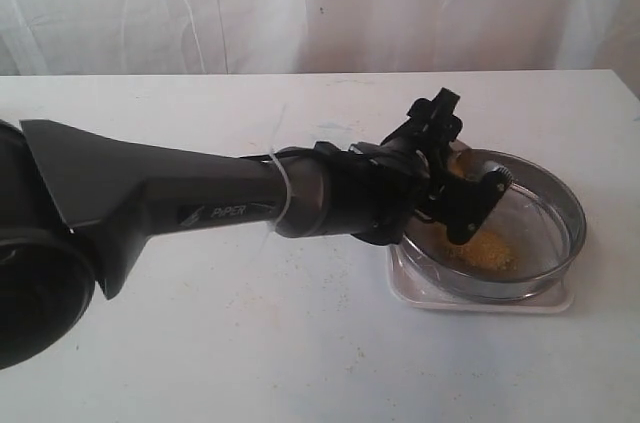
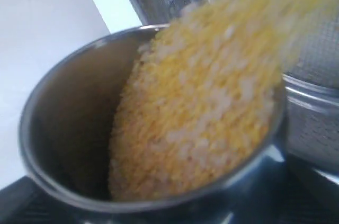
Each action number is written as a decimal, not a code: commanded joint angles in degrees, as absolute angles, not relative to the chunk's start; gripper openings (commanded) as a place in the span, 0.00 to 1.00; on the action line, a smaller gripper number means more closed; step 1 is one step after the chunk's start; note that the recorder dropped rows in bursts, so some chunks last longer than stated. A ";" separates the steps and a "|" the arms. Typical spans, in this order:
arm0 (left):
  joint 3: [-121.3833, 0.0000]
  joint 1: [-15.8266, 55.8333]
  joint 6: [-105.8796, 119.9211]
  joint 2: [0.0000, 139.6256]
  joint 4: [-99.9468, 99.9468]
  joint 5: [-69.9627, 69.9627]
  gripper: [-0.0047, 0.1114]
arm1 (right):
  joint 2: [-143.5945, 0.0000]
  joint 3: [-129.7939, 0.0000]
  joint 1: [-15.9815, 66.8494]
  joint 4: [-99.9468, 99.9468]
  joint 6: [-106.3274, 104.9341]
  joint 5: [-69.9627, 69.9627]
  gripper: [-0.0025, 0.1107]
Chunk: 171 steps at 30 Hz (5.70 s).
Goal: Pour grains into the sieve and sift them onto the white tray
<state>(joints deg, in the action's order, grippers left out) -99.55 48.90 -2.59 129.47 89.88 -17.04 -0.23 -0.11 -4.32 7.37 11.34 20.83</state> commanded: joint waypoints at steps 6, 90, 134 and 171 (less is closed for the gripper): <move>-100.07 51.42 11.08 129.44 93.40 -18.43 0.04 | 0.00 0.00 -4.59 7.54 11.39 20.13 0.02; -48.55 0.74 -25.71 108.69 28.81 53.82 0.04 | 0.00 0.00 -4.59 7.54 11.39 20.13 0.02; -55.39 -1.00 -15.99 115.71 39.53 69.96 0.95 | 0.00 0.00 -4.59 7.54 11.39 20.13 0.02; -29.92 -13.55 -25.46 46.52 21.43 -4.23 0.04 | 0.00 0.00 -4.59 7.54 11.39 20.13 0.02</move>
